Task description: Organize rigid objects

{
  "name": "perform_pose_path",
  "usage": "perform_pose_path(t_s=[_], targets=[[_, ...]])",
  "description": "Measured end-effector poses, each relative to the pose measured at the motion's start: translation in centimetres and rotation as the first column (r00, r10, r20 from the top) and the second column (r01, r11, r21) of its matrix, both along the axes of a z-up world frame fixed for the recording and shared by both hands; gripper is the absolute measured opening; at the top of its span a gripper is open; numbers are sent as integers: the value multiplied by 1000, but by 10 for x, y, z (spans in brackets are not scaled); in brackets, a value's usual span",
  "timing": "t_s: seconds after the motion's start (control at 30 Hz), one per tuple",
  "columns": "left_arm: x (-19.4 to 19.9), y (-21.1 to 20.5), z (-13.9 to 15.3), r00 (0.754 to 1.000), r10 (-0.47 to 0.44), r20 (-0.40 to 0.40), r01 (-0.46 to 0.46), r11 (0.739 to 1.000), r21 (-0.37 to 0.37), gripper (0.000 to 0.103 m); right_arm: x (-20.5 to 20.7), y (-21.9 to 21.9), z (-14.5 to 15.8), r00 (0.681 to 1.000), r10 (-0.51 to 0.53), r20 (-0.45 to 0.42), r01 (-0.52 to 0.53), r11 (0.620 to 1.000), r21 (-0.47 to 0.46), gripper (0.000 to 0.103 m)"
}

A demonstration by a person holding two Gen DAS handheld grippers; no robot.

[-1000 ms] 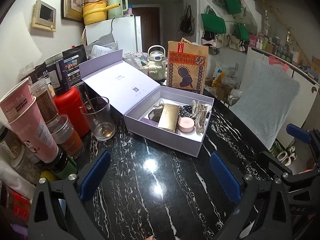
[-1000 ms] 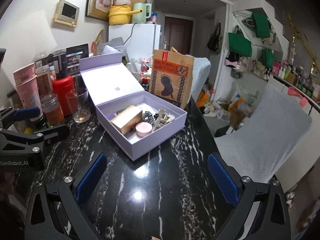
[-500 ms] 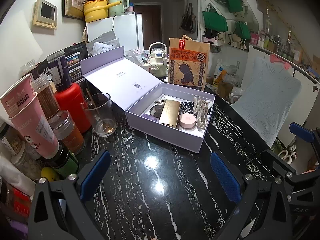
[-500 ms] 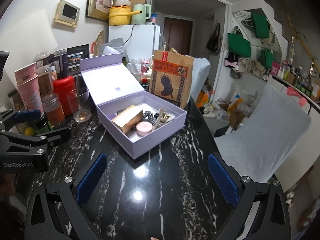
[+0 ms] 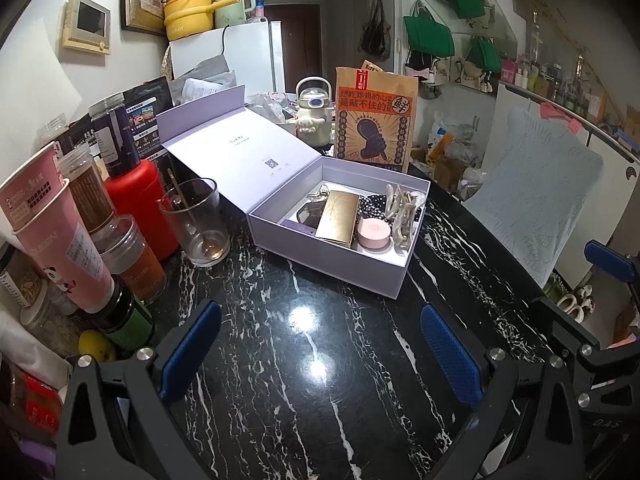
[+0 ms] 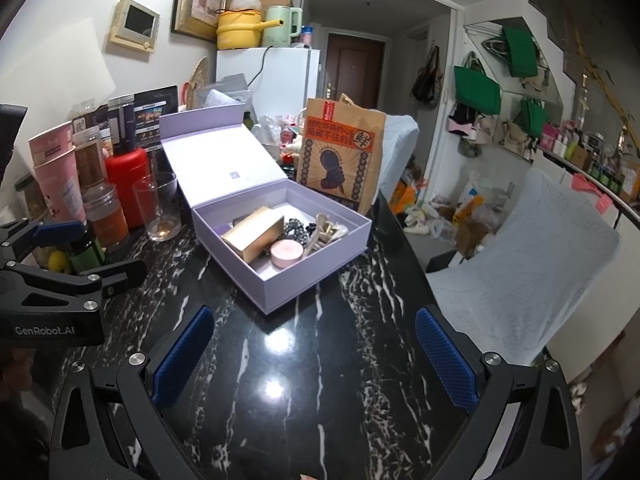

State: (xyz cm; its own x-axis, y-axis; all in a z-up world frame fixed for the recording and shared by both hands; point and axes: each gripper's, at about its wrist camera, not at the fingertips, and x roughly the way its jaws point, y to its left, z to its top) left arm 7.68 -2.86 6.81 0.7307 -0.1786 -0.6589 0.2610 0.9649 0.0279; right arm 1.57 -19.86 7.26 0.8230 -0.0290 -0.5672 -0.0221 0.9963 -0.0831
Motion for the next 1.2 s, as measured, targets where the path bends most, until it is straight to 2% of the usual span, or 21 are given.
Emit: perform_pose_path(t_s=[0.17,0.77,1.0,1.2], targets=[[0,0,1,1000,-3,-2,3,1000,-21,102,-3,-2,-2,1000,-3,-2,3,1000,-1,103],[-4,-3,-1,1000,-16,-17,16,1000,7,102,-4,-4,-4,1000,-1,-4,1,1000,-10,103],[-3,-2,-4,999,-12,-48,13,1000,19,102,-5,-3,-4,1000,4,-7,-4,1000,-24,103],[-6,1,-2,999,6,-34,-4,999,44,102,-6,0,-2,1000,15,-8,-16,1000,-24,103]])
